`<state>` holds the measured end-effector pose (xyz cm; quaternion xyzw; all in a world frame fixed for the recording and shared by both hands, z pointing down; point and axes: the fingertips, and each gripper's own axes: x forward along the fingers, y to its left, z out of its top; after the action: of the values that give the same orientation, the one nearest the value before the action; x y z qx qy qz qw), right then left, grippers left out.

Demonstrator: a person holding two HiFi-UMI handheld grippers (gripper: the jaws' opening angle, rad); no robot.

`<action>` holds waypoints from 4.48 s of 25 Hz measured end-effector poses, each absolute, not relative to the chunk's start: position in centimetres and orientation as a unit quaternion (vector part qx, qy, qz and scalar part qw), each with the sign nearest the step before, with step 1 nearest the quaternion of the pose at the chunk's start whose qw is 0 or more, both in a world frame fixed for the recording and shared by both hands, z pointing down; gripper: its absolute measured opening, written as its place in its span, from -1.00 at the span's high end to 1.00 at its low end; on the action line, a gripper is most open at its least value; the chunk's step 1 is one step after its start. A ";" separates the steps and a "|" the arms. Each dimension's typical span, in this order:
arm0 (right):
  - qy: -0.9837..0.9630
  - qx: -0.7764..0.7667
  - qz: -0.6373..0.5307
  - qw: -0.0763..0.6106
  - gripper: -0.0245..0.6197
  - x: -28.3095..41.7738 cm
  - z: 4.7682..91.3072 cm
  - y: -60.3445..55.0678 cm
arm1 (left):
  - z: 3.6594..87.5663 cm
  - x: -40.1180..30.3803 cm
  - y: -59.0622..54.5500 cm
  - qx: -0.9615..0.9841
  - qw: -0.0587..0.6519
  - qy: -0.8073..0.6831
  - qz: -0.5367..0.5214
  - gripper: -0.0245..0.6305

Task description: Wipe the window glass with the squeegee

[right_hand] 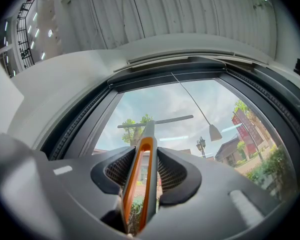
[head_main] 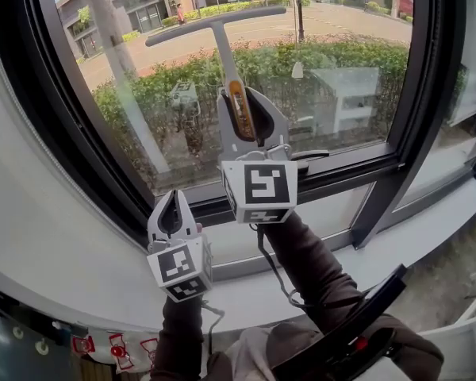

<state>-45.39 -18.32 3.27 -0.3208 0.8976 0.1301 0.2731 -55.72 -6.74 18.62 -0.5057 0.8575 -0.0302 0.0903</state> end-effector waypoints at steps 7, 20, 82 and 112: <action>0.898 -0.323 0.127 0.273 0.51 -45.4 3.8 -18.4 | 18.8 -55.6 -6.8 -0.507 0.083 0.858 -0.030 0.92; 0.905 -0.327 0.109 0.248 0.52 -44.8 6.9 -18.0 | 19.7 -54.4 -6.5 -0.522 0.081 0.848 -0.035 0.92; 0.930 -0.329 0.018 0.166 0.52 -43.3 21.3 -16.8 | 23.7 -50.4 -6.4 -0.550 0.048 0.831 -0.067 0.92; 0.935 -0.331 -0.038 0.118 0.52 -42.5 28.1 -16.3 | 26.2 -49.2 -6.8 -0.571 0.033 0.816 -0.086 0.92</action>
<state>-42.51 -16.29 28.12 -0.3309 0.9355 -0.0377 0.1183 -49.16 -6.75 26.22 -0.5709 0.8158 -0.0862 0.0329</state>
